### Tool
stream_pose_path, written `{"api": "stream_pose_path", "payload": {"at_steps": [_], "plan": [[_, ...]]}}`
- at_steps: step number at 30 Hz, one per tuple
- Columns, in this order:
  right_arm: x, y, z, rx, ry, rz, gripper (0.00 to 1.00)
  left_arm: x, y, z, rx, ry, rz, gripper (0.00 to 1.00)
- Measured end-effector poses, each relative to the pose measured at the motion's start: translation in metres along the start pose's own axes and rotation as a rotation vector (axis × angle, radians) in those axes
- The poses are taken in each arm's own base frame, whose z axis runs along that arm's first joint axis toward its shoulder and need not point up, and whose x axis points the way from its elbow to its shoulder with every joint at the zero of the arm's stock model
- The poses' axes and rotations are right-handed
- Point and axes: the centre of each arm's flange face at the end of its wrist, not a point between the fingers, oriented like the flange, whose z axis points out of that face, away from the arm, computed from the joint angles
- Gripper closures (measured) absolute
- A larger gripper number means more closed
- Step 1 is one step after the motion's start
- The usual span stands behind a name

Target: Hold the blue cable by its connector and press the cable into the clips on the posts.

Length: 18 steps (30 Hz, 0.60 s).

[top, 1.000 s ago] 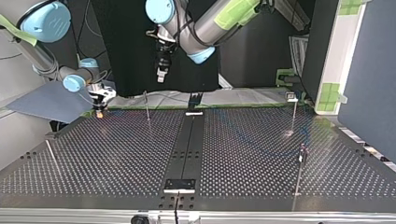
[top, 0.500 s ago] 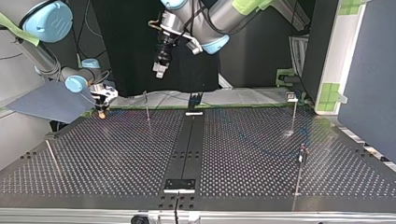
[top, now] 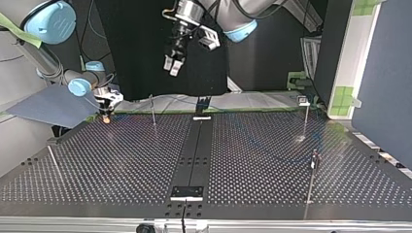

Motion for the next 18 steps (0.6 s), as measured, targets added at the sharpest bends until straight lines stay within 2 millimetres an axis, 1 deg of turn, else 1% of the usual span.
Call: {"api": "stream_pose_path", "payload": {"at_steps": [11,18], "plan": [[0.001,-0.013,-0.001,-0.015,-0.013,-0.049,1.0,-0.027,0.0,-0.03,0.05,-0.079,-0.048,0.0],[0.005,-0.021,-0.007,-0.027,-0.017,-0.06,1.0,-0.043,0.003,-0.053,0.064,-0.138,-0.069,0.0]]}}
